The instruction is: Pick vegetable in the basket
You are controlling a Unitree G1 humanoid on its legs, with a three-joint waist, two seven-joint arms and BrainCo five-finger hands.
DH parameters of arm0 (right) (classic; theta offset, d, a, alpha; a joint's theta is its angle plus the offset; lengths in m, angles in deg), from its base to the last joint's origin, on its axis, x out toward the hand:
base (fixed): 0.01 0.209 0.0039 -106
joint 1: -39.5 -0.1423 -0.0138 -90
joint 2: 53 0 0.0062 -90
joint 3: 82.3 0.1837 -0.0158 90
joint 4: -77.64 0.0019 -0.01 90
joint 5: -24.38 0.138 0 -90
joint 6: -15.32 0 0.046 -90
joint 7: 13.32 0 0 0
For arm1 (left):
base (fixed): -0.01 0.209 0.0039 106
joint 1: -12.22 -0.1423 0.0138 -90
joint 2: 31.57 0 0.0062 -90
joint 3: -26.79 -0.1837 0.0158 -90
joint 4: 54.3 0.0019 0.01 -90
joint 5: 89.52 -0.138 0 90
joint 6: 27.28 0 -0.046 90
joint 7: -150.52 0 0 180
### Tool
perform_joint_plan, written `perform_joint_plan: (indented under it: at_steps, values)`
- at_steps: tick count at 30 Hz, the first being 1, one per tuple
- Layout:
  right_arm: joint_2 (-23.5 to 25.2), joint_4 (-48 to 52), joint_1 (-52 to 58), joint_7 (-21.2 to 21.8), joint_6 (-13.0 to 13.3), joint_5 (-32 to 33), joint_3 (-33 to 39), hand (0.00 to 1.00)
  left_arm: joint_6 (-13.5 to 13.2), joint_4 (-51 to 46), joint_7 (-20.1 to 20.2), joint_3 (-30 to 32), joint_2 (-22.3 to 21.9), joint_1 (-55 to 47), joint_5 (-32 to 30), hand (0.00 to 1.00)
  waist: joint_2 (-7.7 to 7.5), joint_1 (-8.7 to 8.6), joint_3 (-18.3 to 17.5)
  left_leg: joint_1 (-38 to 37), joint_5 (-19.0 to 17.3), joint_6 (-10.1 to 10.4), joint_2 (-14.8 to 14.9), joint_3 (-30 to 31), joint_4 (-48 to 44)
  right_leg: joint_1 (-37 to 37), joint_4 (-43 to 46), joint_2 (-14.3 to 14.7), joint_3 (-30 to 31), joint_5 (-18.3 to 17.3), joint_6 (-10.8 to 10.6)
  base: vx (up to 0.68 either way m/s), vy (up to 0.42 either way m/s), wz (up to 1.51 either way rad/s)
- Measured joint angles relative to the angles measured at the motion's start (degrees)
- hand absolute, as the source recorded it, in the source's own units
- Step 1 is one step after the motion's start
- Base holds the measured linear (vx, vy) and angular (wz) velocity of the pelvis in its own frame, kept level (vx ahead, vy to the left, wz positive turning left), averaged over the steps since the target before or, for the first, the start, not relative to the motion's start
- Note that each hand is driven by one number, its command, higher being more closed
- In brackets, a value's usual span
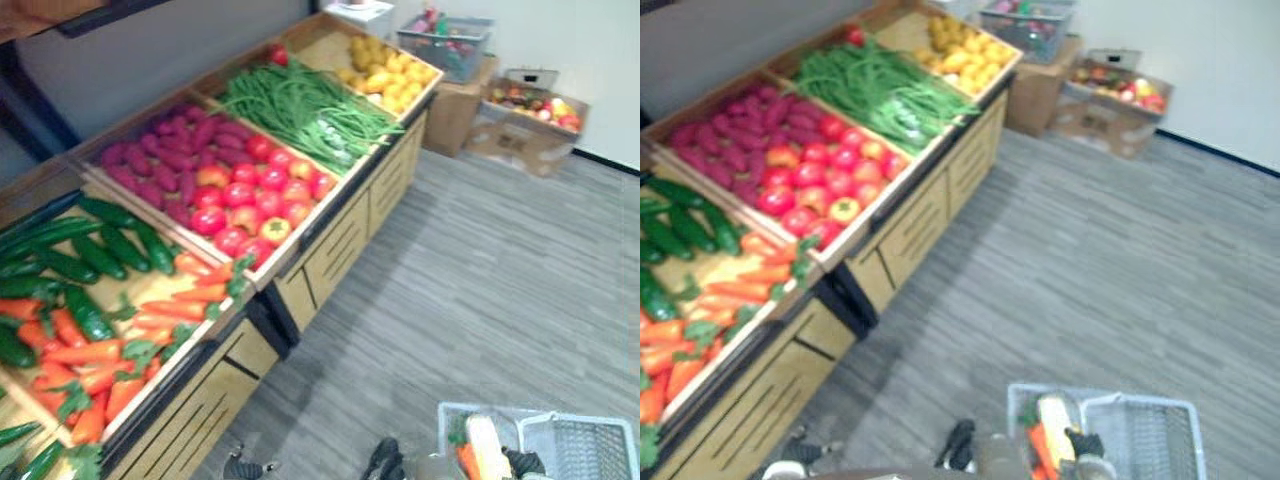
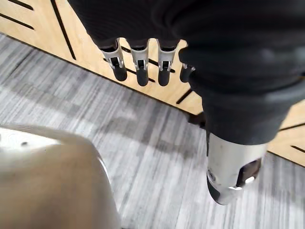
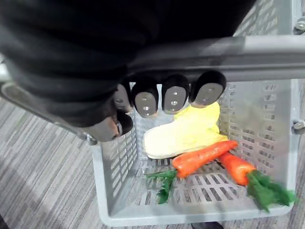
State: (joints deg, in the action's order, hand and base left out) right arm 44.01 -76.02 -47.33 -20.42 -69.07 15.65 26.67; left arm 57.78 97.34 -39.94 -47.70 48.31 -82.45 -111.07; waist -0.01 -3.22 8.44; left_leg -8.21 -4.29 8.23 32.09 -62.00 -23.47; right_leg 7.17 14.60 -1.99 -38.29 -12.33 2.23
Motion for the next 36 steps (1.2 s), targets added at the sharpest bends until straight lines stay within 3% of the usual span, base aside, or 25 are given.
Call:
perform_joint_plan:
  at_steps: [2, 3, 5, 6, 7, 9, 12, 14, 16, 18, 20, 23, 24, 26, 27, 29, 31, 32, 33, 34, 36]
  values:
    - [-0.2, 0.0, 1.0, 0.0, 0.0, 0.0, -1.0, 1.0, -0.3, -0.1, -0.1, 0.0, -0.2, -0.2, 0.1, 0.0, 0.21, 0.12, 0.3, 0.0, 1.0, -1.1, 2.5, 0.7, -6.3, -2.2, -2.7, 1.6, 1.4, 0.7, 1.2, 0.09, -0.133, -0.45]
    - [-0.3, 0.0, 1.1, -0.1, 0.0, 0.0, -1.6, 1.0, -0.4, -0.1, -0.6, -0.1, -0.1, -0.3, 0.4, 0.0, 0.18, 0.12, 0.8, 1.2, 0.9, -1.1, 2.6, 5.2, -11.2, -3.7, -4.0, 1.8, 3.3, 1.1, 1.5, 0.05, -0.035, -0.62]
    - [-0.8, 0.0, 0.8, -0.1, 0.1, 0.0, -2.3, 1.0, -0.9, -0.2, -0.7, -0.6, -0.2, -0.6, 1.1, 0.0, -0.25, 0.16, 1.3, 4.3, -0.4, -0.3, -0.6, 13.6, -13.7, -4.5, -5.3, 1.6, 5.9, 2.1, 1.2, 0.03, 0.001, -0.75]
    - [-1.1, 0.0, 0.1, -0.2, 0.2, 0.0, -2.6, 1.0, -1.0, -0.5, -0.8, -0.7, -0.8, -1.3, 1.2, 0.0, 0.05, 0.3, 1.2, 7.0, -1.8, 0.2, -4.8, 20.9, -12.6, -4.8, -6.8, 1.2, 7.7, 3.6, 1.1, 0.02, 0.033, -0.77]
    - [-1.2, 0.1, -0.2, -0.2, 0.2, -0.1, -2.6, 1.0, -1.1, -0.8, -0.9, -0.8, -1.1, -1.7, 1.3, 0.0, 0.15, 0.32, 1.3, 7.8, -2.1, 0.4, -7.2, 23.8, -11.3, -5.0, -7.4, 1.0, 8.7, 4.3, 1.1, 0.04, 0.053, -0.89]
    - [-1.3, 0.6, -0.9, -0.2, 0.4, -0.2, -2.6, 1.0, -1.2, -1.3, -1.6, -2.2, -1.3, -2.6, 1.2, 0.0, 0.57, 0.56, 1.5, 10.2, -3.8, 0.8, -15.0, 32.8, -3.4, -6.0, -10.2, 0.8, 12.0, 6.4, 0.8, 0.04, 0.076, -0.72]
    - [-1.3, 2.3, -0.6, -0.2, 0.7, -0.3, -3.7, 1.0, -1.2, -1.4, -1.8, -2.1, -1.7, -2.9, 1.1, 0.0, 0.99, 1.58, 1.7, 11.2, -3.9, 0.9, -21.7, 42.9, 9.9, -6.4, -11.4, 1.2, 15.7, 7.0, -0.2, 0.05, 0.142, -0.66]
    - [-1.3, 2.7, -0.7, -0.2, 0.8, -0.3, -3.8, 1.0, -1.3, -1.4, -1.8, -2.1, -1.9, -2.9, 1.1, 0.0, 1.15, 1.89, 2.0, 11.2, -3.2, 0.2, -23.5, 46.4, 14.9, -6.3, -11.9, 1.4, 17.2, 7.4, -0.9, 0.05, 0.163, -0.49]
    - [-1.4, 3.6, -0.9, -0.2, 0.9, -0.3, -4.4, 1.0, -1.3, -1.3, -1.8, -1.9, -2.5, -3.5, 1.1, 0.0, 1.93, 2.2, 2.3, 11.2, -1.8, -1.5, -23.9, 48.8, 18.5, -6.2, -12.3, 2.5, 19.8, 7.9, -1.7, 0.08, 0.218, -0.66]
    - [-1.2, 5.0, -0.8, -0.1, 0.9, -0.5, -5.6, 1.0, -1.2, -1.2, -1.9, -1.6, -2.4, -3.6, 1.0, 0.0, 1.63, 2.33, 2.4, 10.5, 1.4, -3.4, -24.2, 47.6, 19.2, -5.3, -12.1, 2.7, 23.3, 8.4, -2.5, 0.09, 0.222, -0.8]
    - [-0.9, 6.7, -0.9, -0.1, 1.1, -1.1, -6.1, 1.0, -1.2, -1.3, -1.9, -1.8, -1.7, -3.3, 0.3, 0.0, 1.3, 2.38, 2.5, 10.0, 0.1, -4.5, -24.8, 44.6, 19.2, -4.2, -11.1, 1.7, 25.3, 8.5, -3.1, 0.09, 0.205, -0.67]
    - [-0.4, 7.0, -2.1, -0.4, 2.1, -2.6, -6.0, 1.0, -1.0, -1.3, -2.0, -2.7, -0.6, -2.5, 0.0, 0.0, -0.82, 3.18, 3.4, 9.1, -1.6, -5.9, -25.7, 39.7, 18.0, -0.1, -0.9, -4.7, 18.0, 4.5, -4.6, 0.12, 0.185, -0.61]
    - [0.2, 7.0, -2.2, -0.6, 2.1, -2.6, -6.0, 1.0, -0.8, -1.3, -2.0, -4.3, 0.7, -1.9, -0.2, 0.0, -1.46, 3.22, 3.5, 8.9, -1.6, -6.0, -25.8, 38.9, 17.8, 1.6, 2.8, -6.4, 15.4, 4.2, -5.1, 0.12, 0.067, -0.22]
    - [0.8, 6.9, -2.5, -1.0, 2.1, -2.6, -6.0, 1.0, -0.8, -2.3, -2.0, -6.3, 1.3, -1.2, -1.7, 0.0, -1.18, 3.08, 3.9, 8.0, -1.6, -6.0, -24.8, 38.7, 17.8, 2.8, 9.1, -9.3, 9.4, 2.8, -4.1, 0.13, 0.005, -0.04]
    - [0.9, 6.8, -2.7, -1.2, 2.1, -2.6, -6.0, 1.0, -0.8, -3.1, -2.0, -6.7, 1.3, -1.2, -2.2, 0.0, -0.94, 3.24, 3.9, 7.0, -1.6, -5.9, -23.7, 38.7, 17.6, 2.6, 12.9, -12.5, 5.6, 2.3, -3.6, 0.13, -0.029, -0.03]
    - [0.9, 6.5, -3.1, -1.3, 2.0, -2.7, -6.0, 1.0, -1.1, -3.5, -2.1, -6.8, 1.3, -1.2, -2.2, 0.0, -0.83, 3.47, 3.8, 6.9, -1.3, -5.1, -21.6, 39.0, 16.8, 2.6, 14.4, -16.8, 4.5, 2.6, -4.0, 0.12, -0.15, -0.02]
    - [1.1, 6.5, -3.4, -1.6, 2.1, -2.6, -6.1, 1.0, -1.1, -3.2, -2.2, -7.0, 1.7, -1.5, -2.2, 0.0, -1.76, 3.52, 3.3, 6.9, -0.6, -3.1, -20.0, 39.1, 16.8, 2.7, 9.2, -18.9, 8.7, 5.3, -7.2, 0.12, -0.337, -0.02]
    - [1.5, 6.5, -3.1, -1.6, 2.1, -2.6, -6.1, 1.0, -1.1, -3.4, -2.1, -7.1, 2.6, -2.4, -2.1, 0.0, -4.01, 3.59, 2.0, 6.9, -0.6, -0.9, -19.8, 39.1, 16.9, 2.6, 4.1, -19.8, 13.1, 12.7, -9.3, 0.17, -0.528, -0.07]
    - [1.5, 6.1, -3.1, -1.6, 1.9, -2.5, -6.1, 1.0, -1.1, -2.6, -2.2, -7.2, 3.5, -2.3, -2.1, 0.0, -4.29, 3.84, 1.0, 6.8, -0.4, 1.6, -18.3, 39.0, 17.6, 1.4, 1.1, -17.4, 15.2, 9.8, -12.8, 0.15, -0.477, -0.24]
    - [0.9, 5.9, -3.7, -1.6, 1.9, -2.5, -6.1, 1.0, -1.1, -2.3, -2.2, -7.2, 2.8, -2.1, -2.1, 0.0, -3.2, 4.24, 0.9, 6.8, 0.3, 2.5, -16.7, 38.7, 17.8, 1.1, -1.0, -15.3, 14.9, 9.7, -12.5, 0.13, -0.467, -0.42]
    - [-1.8, 5.2, -3.9, -1.5, 2.0, -2.4, -7.3, 1.0, -1.2, -2.1, -2.1, -6.7, 0.0, -2.3, -1.8, 0.0, 0.91, 4.5, 0.7, 5.6, 3.3, 3.2, -12.5, 37.3, 18.2, -2.1, -6.9, -9.5, 14.8, 11.3, -10.3, 0.09, -0.31, -0.42]
